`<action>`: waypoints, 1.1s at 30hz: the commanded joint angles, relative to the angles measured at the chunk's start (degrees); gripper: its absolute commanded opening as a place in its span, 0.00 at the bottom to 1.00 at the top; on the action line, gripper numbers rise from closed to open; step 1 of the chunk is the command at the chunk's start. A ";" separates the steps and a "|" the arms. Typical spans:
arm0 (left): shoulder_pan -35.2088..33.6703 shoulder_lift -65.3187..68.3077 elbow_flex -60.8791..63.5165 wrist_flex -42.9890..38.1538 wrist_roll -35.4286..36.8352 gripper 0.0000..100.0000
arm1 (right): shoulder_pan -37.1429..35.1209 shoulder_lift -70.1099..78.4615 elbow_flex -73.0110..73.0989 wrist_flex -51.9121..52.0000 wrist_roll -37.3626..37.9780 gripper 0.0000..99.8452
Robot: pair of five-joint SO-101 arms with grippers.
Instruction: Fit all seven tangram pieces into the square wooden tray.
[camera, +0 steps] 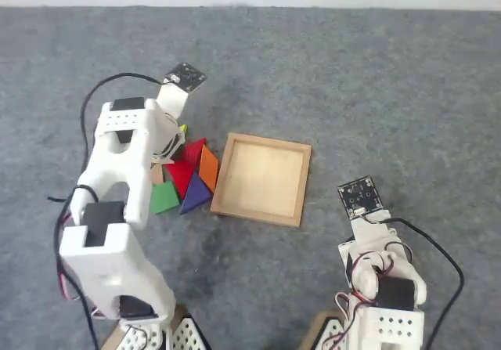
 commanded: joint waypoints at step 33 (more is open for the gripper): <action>-6.24 37.98 -62.73 37.98 -0.35 0.23 | -0.22 -0.92 0.97 0.04 0.44 0.01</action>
